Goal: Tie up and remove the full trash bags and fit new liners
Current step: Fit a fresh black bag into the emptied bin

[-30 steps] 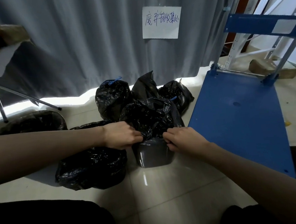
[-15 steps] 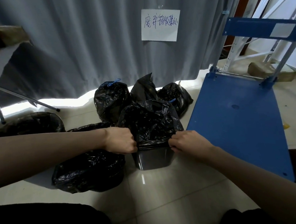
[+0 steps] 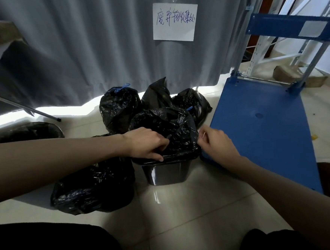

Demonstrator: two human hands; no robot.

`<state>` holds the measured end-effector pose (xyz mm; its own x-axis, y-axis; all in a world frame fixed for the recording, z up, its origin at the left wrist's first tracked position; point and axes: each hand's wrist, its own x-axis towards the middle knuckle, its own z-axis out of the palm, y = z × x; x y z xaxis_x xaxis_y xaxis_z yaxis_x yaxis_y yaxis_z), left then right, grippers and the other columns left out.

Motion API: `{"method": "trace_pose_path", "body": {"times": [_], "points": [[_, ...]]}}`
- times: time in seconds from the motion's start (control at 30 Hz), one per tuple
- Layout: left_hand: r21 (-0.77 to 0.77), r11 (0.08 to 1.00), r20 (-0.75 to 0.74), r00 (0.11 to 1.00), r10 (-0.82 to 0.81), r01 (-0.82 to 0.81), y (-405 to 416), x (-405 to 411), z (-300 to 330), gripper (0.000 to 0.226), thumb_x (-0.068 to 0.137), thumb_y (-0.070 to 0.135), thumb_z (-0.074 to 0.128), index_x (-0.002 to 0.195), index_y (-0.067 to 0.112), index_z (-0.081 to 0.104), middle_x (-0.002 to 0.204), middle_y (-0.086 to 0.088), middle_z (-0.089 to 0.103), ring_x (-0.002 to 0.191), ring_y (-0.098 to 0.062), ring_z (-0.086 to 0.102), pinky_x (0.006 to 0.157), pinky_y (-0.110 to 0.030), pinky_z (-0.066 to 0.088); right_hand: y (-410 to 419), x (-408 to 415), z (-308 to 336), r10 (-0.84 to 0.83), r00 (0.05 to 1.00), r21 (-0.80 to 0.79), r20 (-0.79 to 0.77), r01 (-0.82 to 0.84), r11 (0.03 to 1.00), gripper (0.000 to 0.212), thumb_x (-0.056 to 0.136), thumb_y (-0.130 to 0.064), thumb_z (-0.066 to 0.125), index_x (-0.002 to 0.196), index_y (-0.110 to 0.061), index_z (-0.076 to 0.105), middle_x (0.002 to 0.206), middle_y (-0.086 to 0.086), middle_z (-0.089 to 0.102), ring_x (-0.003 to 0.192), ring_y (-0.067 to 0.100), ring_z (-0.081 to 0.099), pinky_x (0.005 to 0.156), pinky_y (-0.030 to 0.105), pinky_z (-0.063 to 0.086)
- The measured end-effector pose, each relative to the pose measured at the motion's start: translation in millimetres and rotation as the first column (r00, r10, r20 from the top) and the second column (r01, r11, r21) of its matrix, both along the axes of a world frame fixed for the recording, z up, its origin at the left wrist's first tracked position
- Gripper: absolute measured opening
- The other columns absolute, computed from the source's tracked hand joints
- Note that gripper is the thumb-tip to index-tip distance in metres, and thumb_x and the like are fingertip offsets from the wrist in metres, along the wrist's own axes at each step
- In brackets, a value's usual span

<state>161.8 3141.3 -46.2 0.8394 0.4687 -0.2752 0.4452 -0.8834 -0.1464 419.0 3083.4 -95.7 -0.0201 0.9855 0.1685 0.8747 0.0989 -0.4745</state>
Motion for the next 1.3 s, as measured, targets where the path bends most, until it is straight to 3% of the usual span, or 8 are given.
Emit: {"method": "trace_pose_path", "body": {"times": [0.23,0.43,0.63,0.73,0.83,0.97,1.2,1.3], "points": [[-0.017,0.999,-0.111,0.993,0.033,-0.035,-5.6,27.4,-14.6,0.030,0.083,0.038,0.065,0.106,0.020,0.060,0.112,-0.002,0.064,0.098,-0.029,0.064,0.077,-0.039,0.053,17.4,-23.2,-7.5,-0.195,0.966,-0.303,-0.173,0.136,0.943,0.033,0.085,-0.019,0.066,0.105,-0.015,0.040,0.097,0.007,0.055,0.089,0.024,0.053,0.074,0.040,0.048],[-0.002,1.000,-0.055,0.998,0.030,-0.031,-5.8,34.1,-14.3,0.032,0.087,0.034,0.064,0.114,0.019,0.054,0.116,-0.002,0.061,0.101,-0.028,0.062,0.078,-0.037,0.050,18.3,-9.0,-6.6,-0.169,0.979,-0.303,-0.115,0.128,0.944,0.033,0.086,-0.013,0.062,0.097,-0.018,0.032,0.085,0.002,0.045,0.075,0.022,0.045,0.058,0.033,0.034],[0.001,1.000,-0.066,0.998,0.022,-0.022,7.4,14.7,-3.0,0.052,0.083,0.041,0.069,0.126,0.022,0.046,0.123,0.006,0.052,0.107,-0.022,0.059,0.082,-0.036,0.050,10.0,7.4,-6.5,-0.203,0.979,-0.274,-0.023,0.189,0.943,0.024,0.088,-0.011,0.056,0.099,-0.018,0.036,0.103,0.006,0.042,0.084,0.026,0.047,0.069,0.037,0.039],[0.054,0.998,-0.140,0.989,-0.036,0.043,22.0,0.1,7.5,0.060,0.082,0.045,0.069,0.131,0.020,0.046,0.126,0.005,0.053,0.116,-0.019,0.054,0.095,-0.035,0.044,7.9,-2.5,-2.6,-0.188,0.976,-0.106,0.110,0.200,0.974,0.022,0.086,-0.009,0.056,0.100,-0.016,0.040,0.108,0.004,0.034,0.089,0.023,0.043,0.066,0.037,0.043],[0.146,0.984,-0.212,0.975,-0.068,0.101,34.2,-12.7,11.4,0.051,0.087,0.044,0.063,0.131,0.022,0.050,0.129,0.006,0.053,0.120,-0.017,0.053,0.100,-0.031,0.038,12.0,-14.3,1.5,-0.079,0.987,0.002,0.143,0.079,0.997,0.020,0.087,-0.018,0.059,0.101,-0.018,0.045,0.106,0.001,0.039,0.095,0.020,0.042,0.072,0.032,0.040],[0.180,0.976,-0.227,0.971,-0.078,0.120,39.0,-19.7,9.8,0.050,0.093,0.038,0.054,0.139,0.022,0.042,0.132,0.004,0.051,0.120,-0.018,0.052,0.101,-0.030,0.035,13.9,-34.4,5.0,0.084,0.967,-0.074,0.241,-0.068,0.995,0.018,0.091,-0.026,0.057,0.108,-0.023,0.055,0.113,0.001,0.049,0.106,0.020,0.044,0.090,0.034,0.041],[0.203,0.963,-0.243,0.962,-0.127,0.178,42.4,-13.1,-4.8,0.025,0.096,0.021,0.046,0.114,0.019,0.062,0.122,0.003,0.055,0.115,-0.018,0.055,0.098,-0.032,0.042,20.5,-26.3,-0.8,0.193,0.866,-0.229,0.460,-0.094,0.969,0.045,0.100,-0.044,0.037,0.139,-0.026,0.051,0.145,0.000,0.047,0.143,0.023,0.024,0.117,0.046,0.012],[0.188,0.967,-0.349,0.932,-0.099,0.173,45.8,-5.0,-4.0,0.029,0.092,0.010,0.047,0.117,0.015,0.063,0.138,0.000,0.048,0.125,-0.019,0.047,0.103,-0.032,0.040,22.3,-18.1,-3.5,0.177,0.840,-0.328,0.513,0.001,0.945,0.057,0.099,-0.055,0.024,0.129,-0.024,0.061,0.132,0.003,0.060,0.142,0.024,0.028,0.118,0.053,-0.002]]}}
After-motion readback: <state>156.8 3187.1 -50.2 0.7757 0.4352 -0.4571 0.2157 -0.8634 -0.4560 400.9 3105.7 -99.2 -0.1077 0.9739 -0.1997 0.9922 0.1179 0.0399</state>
